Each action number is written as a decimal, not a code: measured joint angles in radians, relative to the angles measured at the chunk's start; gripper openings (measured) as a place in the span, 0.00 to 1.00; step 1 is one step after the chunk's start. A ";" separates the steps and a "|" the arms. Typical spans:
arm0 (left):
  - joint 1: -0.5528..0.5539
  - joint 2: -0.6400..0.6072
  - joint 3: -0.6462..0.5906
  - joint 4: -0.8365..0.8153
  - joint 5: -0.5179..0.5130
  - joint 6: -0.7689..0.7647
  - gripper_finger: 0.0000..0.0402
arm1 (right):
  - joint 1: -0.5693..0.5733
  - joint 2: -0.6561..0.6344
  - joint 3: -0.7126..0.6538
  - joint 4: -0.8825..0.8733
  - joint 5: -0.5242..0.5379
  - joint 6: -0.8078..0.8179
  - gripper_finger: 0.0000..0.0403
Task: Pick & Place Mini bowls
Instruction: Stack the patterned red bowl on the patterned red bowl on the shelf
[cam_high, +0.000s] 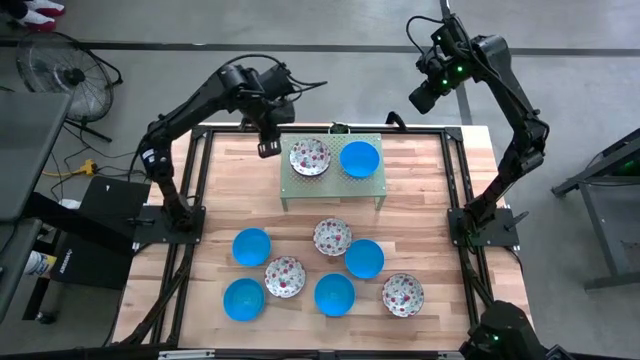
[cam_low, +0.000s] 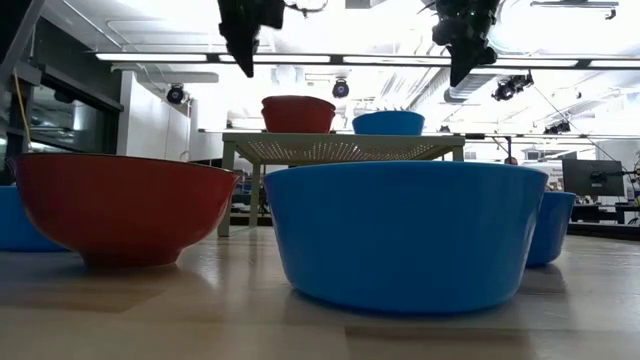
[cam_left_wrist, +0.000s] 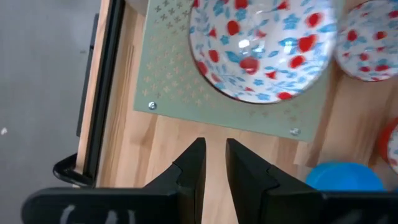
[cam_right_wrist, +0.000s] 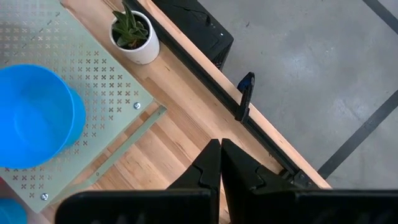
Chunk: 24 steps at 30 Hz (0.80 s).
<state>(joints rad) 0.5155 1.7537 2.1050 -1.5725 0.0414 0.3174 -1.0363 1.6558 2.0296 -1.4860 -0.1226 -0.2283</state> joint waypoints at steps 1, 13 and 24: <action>-0.007 -0.004 0.003 0.000 0.005 0.000 0.14 | 0.000 0.000 0.000 0.000 0.000 -0.001 0.00; -0.083 -0.050 0.002 0.001 0.053 -0.025 0.14 | 0.000 0.000 0.000 0.000 -0.001 -0.020 0.00; -0.190 -0.046 0.001 0.001 -0.024 -0.116 0.14 | -0.005 -0.015 0.000 -0.032 -0.070 -0.037 0.00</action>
<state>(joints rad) 0.3257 1.7081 2.1056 -1.5711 0.0173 0.2011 -1.0409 1.6407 2.0296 -1.5180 -0.1922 -0.2651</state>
